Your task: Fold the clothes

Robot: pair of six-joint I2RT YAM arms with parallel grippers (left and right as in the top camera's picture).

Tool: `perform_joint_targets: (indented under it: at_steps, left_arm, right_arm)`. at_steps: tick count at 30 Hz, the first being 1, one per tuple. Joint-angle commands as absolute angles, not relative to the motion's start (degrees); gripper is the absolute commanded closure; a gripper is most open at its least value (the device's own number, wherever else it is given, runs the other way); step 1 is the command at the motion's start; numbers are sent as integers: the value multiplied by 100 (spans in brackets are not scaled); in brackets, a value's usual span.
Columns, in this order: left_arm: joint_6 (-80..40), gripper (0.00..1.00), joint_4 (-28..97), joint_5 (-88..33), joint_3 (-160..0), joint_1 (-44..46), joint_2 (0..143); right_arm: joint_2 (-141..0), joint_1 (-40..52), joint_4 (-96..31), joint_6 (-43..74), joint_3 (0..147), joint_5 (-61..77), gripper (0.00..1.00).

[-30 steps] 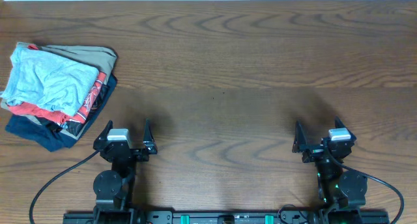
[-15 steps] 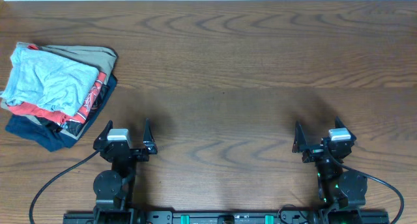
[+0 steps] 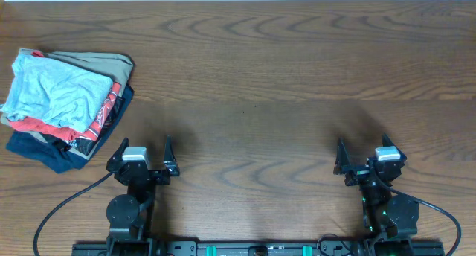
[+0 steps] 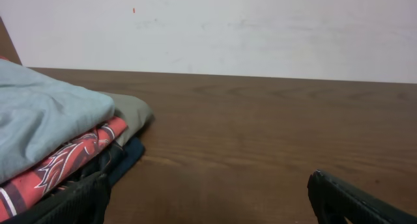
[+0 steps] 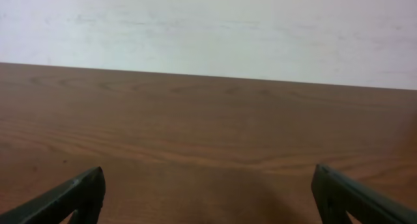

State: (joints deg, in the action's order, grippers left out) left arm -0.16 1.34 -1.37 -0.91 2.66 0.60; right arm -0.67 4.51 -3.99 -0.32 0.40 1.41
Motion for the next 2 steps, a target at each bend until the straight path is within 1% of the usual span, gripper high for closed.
perform_joint_targets:
  at_steps: [1,2]
  left_arm:
    - [-69,2,403,-99,-23,233,23]
    - [-69,2,403,-99,-23,233,23]
  right_arm:
    - [-27,467,-425,-91,32,84,1]
    - [-27,467,-425,-91,32,84,1]
